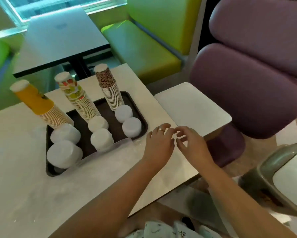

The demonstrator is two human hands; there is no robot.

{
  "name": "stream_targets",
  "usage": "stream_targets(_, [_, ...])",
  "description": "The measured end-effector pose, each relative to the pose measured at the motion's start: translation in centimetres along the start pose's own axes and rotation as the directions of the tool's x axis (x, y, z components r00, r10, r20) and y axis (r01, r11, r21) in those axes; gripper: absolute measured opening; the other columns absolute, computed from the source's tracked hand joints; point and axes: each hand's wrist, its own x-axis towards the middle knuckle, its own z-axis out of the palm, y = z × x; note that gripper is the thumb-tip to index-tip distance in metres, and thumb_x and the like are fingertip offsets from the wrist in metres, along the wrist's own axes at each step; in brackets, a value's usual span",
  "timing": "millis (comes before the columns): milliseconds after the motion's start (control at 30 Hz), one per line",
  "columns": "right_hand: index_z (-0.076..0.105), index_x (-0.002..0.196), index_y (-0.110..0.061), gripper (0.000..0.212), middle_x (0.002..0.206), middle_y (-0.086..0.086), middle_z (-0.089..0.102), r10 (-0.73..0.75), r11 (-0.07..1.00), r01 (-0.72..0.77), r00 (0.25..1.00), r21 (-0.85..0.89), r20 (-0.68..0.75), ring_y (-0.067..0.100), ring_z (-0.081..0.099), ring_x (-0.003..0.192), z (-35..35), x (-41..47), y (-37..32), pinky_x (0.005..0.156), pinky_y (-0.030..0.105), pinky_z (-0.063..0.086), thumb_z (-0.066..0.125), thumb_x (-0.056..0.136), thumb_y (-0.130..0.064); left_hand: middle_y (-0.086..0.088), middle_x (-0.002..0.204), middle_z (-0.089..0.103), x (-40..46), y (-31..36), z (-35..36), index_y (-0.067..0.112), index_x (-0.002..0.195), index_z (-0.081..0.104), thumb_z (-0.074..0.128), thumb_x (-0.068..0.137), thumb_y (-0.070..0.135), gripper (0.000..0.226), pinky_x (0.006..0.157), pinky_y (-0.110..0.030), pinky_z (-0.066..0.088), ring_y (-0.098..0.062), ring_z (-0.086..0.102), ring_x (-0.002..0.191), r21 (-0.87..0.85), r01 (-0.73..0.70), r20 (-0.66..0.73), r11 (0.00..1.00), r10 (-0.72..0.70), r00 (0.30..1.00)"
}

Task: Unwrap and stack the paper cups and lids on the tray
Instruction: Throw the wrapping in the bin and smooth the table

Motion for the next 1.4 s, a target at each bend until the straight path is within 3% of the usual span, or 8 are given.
stream_targets(300, [0.034, 0.14, -0.02, 0.061, 0.132, 0.008, 0.043, 0.091, 0.988, -0.036, 0.918, -0.147, 0.386, 0.019, 0.052, 0.113, 10.7, -0.8, -4.0, 0.084, 0.022, 0.042, 0.064, 0.088, -0.033, -0.005, 0.139, 0.048, -6.2, -11.5, -2.6, 0.016, 0.134, 0.048, 0.053, 0.094, 0.013, 0.041, 0.105, -0.029, 0.038, -0.02, 0.047, 0.124, -0.026, 0.295, -0.003, 0.955, -0.295, 0.955])
stream_targets(500, [0.02, 0.144, -0.017, 0.077, 0.135, 0.013, 0.042, 0.21, 0.957, -0.101, 0.887, -0.271, 0.411, 0.025, 0.051, 0.118, 14.6, -1.2, -3.9, 0.093, 0.033, 0.045, 0.068, 0.085, -0.03, -0.006, 0.139, 0.048, -10.2, -16.2, -3.1, 0.014, 0.138, 0.042, 0.055, 0.094, 0.021, 0.046, 0.102, -0.025, 0.035, -0.021, 0.048, 0.122, 0.002, 0.394, 0.072, 0.919, -0.393, 0.917])
stream_targets(700, [0.055, 0.104, -0.013, 0.018, 0.098, 0.005, 0.063, 0.123, 0.956, -0.022, 0.936, -0.294, 0.329, 0.022, 0.061, 0.092, 15.5, -1.6, -3.4, 0.076, 0.03, 0.047, 0.062, 0.088, -0.016, -0.005, 0.141, 0.044, -11.9, -18.0, -3.6, 0.015, 0.138, 0.04, 0.058, 0.092, 0.03, 0.051, 0.101, -0.023, 0.034, -0.019, 0.045, 0.125, -0.039, 0.362, 0.065, 0.931, -0.359, 0.931])
stream_targets(867, [0.066, 0.086, -0.012, 0.006, 0.089, 0.002, 0.06, -0.14, 0.985, 0.168, 0.926, -0.05, 0.35, 0.014, 0.057, 0.08, 14.1, -0.4, -7.1, 0.069, 0.024, 0.042, 0.061, 0.089, -0.012, 0.004, 0.151, 0.031, -10.7, -18.7, -7.1, 0.027, 0.146, 0.024, 0.078, 0.068, 0.052, 0.098, 0.109, -0.033, 0.034, -0.015, 0.033, 0.135, -0.31, 0.342, 0.041, 0.887, -0.347, 0.937])
stream_targets(1000, [0.063, 0.079, -0.021, 0.022, 0.08, -0.011, 0.058, -0.278, 0.951, 0.173, 0.845, 0.257, 0.457, -0.009, 0.054, 0.075, 10.6, 0.0, -13.1, 0.068, 0.005, 0.039, 0.055, 0.091, -0.004, 0.007, 0.156, 0.018, -8.9, -20.0, -11.8, 0.035, 0.149, 0.002, 0.085, 0.058, 0.046, 0.124, 0.114, -0.033, 0.022, -0.013, 0.019, 0.141, -0.475, 0.379, 0.318, 0.794, -0.247, 0.915])
stream_targets(1167, [0.065, 0.081, -0.022, 0.025, 0.079, -0.018, 0.065, -0.263, 0.916, 0.02, 0.784, 0.4, 0.562, -0.007, 0.059, 0.08, 7.1, 1.2, -16.8, 0.076, 0.011, 0.048, 0.049, 0.095, -0.009, 0.003, 0.148, 0.036, -8.4, -21.7, -13.7, 0.033, 0.147, 0.021, 0.085, 0.06, 0.028, 0.108, 0.111, -0.035, 0.035, -0.016, 0.037, 0.135, -0.625, 0.481, 0.579, 0.615, -0.048, 0.814])
stream_targets(1267, [0.065, 0.083, -0.017, 0.023, 0.09, -0.006, 0.069, -0.263, 0.879, 0.005, 0.839, 0.476, 0.476, 0.007, 0.062, 0.089, 5.7, 2.0, -17.5, 0.083, 0.022, 0.05, 0.048, 0.094, -0.006, -0.005, 0.126, 0.062, -8.4, -21.4, -13.6, 0.012, 0.13, 0.053, 0.077, 0.075, 0.011, 0.06, 0.103, -0.043, 0.044, -0.023, 0.059, 0.117, -0.672, 0.48, 0.591, 0.563, 0.018, 0.806])
stream_targets(1400, [0.062, 0.116, -0.008, 0.041, 0.116, 0.01, 0.067, -0.078, 0.59, -0.313, 0.896, 0.744, 0.438, 0.025, 0.065, 0.104, 4.3, 4.4, -15.6, 0.092, 0.039, 0.052, 0.057, 0.085, -0.035, -0.015, 0.105, 0.07, -8.0, -19.8, -13.3, 0.007, 0.101, 0.072, 0.067, 0.078, 0.012, 0.024, 0.092, -0.039, 0.052, -0.025, 0.068, 0.096, -0.838, 0.452, 0.45, 0.305, -0.082, 0.889])
